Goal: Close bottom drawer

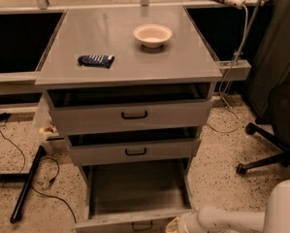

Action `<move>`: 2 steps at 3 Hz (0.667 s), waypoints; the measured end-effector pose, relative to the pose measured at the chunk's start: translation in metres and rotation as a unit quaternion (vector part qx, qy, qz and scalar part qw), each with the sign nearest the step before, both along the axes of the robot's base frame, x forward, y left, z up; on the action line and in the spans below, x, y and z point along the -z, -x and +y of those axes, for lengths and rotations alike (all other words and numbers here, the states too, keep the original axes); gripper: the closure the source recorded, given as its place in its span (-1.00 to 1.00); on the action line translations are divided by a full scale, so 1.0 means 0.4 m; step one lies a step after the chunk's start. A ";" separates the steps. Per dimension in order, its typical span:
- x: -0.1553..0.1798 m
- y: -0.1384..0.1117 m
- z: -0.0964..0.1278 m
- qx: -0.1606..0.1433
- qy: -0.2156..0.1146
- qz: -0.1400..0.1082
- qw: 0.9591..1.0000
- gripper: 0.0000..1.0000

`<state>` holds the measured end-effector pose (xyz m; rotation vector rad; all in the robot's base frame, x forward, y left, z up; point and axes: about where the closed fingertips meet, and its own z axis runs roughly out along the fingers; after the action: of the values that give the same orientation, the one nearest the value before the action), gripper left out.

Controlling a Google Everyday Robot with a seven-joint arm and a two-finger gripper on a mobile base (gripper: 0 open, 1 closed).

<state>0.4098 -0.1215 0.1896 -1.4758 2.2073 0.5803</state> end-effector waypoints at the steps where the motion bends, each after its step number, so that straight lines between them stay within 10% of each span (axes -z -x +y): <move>1: 0.001 0.001 0.000 0.000 0.000 0.000 1.000 0.61; 2: 0.001 0.001 0.001 0.000 0.000 0.000 1.000 0.15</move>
Offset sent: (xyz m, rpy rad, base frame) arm -0.0004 0.0002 -0.0004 0.0002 0.0005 0.0000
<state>0.4094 -0.1213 0.1891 -1.4757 2.2076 0.5811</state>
